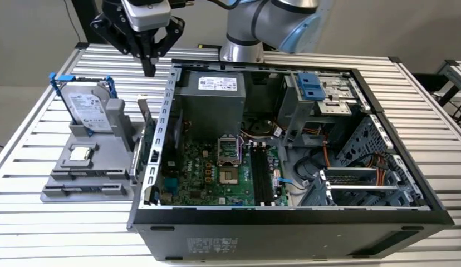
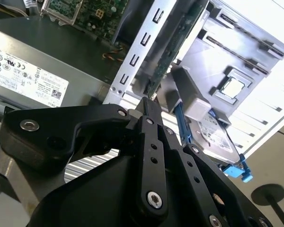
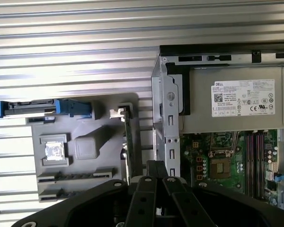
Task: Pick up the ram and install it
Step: 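Reach for the ram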
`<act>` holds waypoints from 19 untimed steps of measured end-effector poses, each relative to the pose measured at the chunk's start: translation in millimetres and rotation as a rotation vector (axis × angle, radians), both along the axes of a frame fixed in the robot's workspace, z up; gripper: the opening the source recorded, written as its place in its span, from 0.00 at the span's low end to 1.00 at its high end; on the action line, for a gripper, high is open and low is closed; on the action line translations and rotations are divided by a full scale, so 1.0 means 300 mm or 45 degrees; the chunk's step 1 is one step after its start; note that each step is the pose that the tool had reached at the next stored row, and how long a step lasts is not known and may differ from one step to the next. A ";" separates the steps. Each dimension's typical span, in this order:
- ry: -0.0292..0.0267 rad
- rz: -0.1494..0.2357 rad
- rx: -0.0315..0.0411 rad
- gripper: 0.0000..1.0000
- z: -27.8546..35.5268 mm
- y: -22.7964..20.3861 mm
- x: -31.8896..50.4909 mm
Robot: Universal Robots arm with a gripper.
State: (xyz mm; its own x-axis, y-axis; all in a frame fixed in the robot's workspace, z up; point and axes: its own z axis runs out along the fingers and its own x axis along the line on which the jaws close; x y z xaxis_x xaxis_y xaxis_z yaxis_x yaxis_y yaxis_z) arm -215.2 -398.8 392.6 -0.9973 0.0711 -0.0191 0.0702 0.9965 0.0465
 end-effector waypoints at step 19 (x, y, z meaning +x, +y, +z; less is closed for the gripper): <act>-0.0001 0.000 0.0000 0.00 0.000 0.000 -0.053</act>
State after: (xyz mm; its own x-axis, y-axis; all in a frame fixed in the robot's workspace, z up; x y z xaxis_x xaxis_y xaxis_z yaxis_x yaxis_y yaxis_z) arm -231.2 -398.8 392.6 -0.9973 0.0711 -0.0192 0.0702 0.9964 0.0465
